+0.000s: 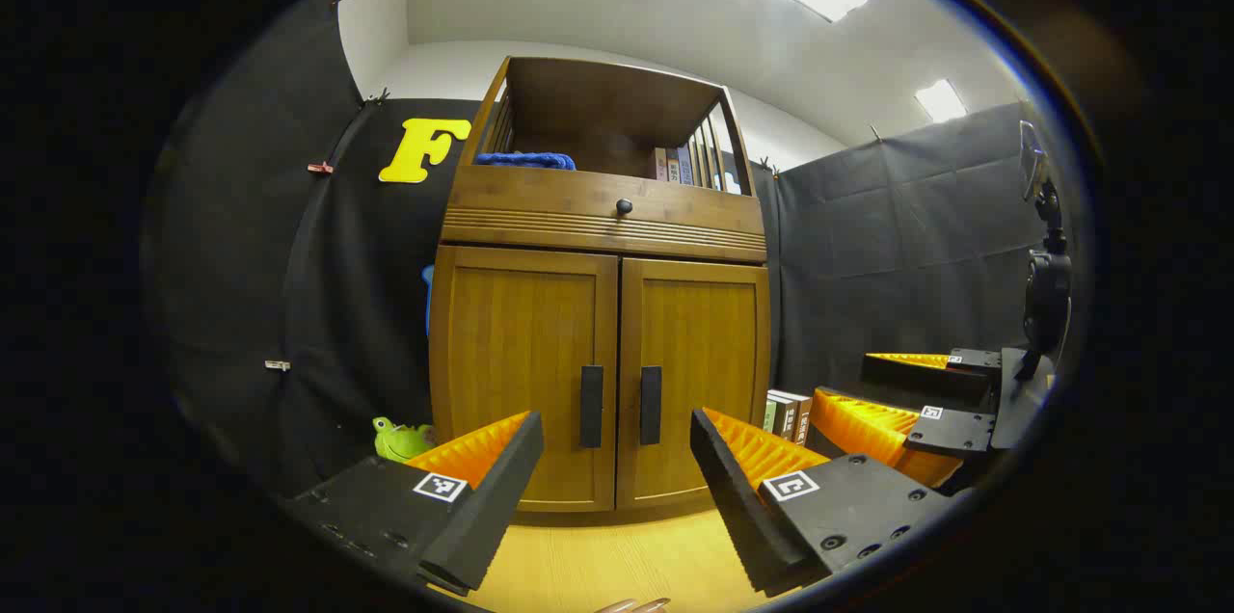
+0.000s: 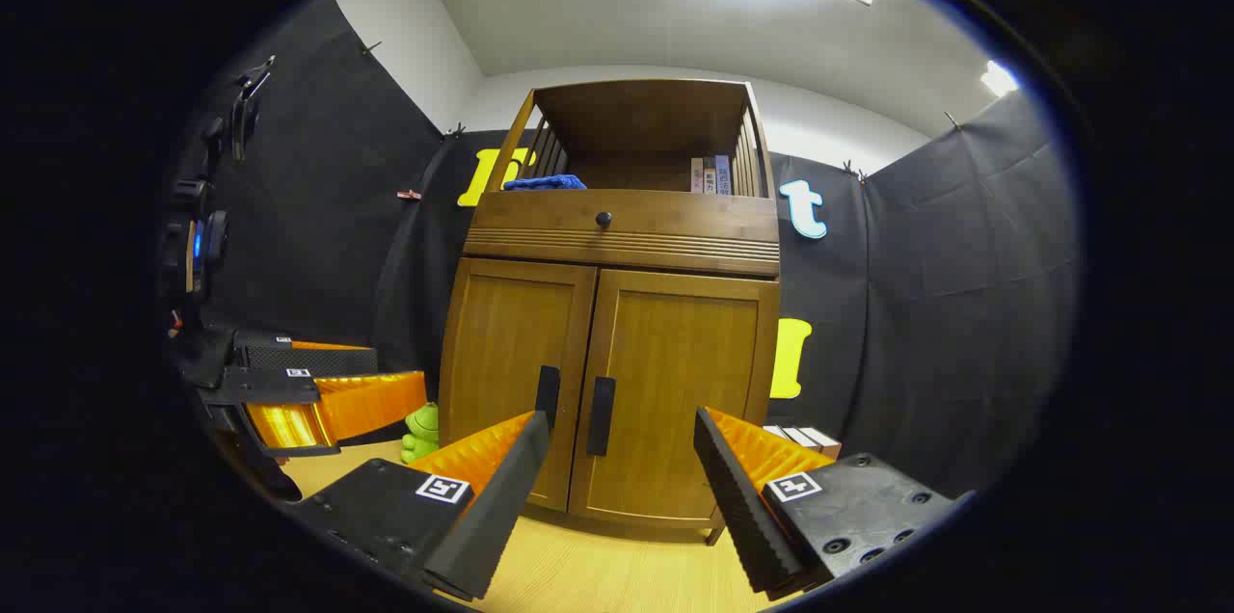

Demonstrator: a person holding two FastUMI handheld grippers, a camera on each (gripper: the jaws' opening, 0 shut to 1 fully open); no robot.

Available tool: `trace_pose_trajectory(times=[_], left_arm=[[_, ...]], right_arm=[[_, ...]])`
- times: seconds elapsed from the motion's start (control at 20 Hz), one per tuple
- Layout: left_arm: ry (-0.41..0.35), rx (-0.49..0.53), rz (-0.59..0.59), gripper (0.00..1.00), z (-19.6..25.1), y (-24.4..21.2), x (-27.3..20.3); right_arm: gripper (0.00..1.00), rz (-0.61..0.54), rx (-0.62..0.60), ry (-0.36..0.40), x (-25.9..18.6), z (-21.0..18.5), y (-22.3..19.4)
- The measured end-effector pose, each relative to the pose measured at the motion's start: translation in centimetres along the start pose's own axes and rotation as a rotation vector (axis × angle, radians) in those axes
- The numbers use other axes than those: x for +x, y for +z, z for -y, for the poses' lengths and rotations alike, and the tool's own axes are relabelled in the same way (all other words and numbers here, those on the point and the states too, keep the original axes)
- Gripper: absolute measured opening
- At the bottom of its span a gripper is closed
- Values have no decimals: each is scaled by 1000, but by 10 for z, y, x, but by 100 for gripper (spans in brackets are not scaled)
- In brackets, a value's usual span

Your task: Open the right door of the double-door shoe cabinet with the right hand, and open the left door with the left hand.

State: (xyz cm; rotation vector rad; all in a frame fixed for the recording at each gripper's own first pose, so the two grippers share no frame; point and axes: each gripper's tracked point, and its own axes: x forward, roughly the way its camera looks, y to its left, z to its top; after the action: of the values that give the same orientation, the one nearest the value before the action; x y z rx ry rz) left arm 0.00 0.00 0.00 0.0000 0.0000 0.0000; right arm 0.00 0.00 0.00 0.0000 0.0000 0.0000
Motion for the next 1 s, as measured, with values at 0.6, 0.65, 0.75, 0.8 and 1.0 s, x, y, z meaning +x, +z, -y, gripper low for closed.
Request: trace_pose_trajectory(times=[0.6, 0.65, 0.75, 0.8, 1.0], left_arm=[[12, 1, 6, 95, -5, 3, -13], [14, 3, 6, 95, -6, 4, -13], [15, 5, 5, 95, -7, 3, -14], [14, 5, 6, 95, -7, 3, -14], [13, 3, 6, 95, -9, 2, -14]], right_arm=[[96, 8, 5, 9, -10, -8, 4], [96, 7, 6, 10, -9, -8, 4], [96, 7, 9, 9, -9, -8, 4], [96, 7, 9, 9, -9, -8, 4], [96, 7, 10, 8, -5, -10, 3]])
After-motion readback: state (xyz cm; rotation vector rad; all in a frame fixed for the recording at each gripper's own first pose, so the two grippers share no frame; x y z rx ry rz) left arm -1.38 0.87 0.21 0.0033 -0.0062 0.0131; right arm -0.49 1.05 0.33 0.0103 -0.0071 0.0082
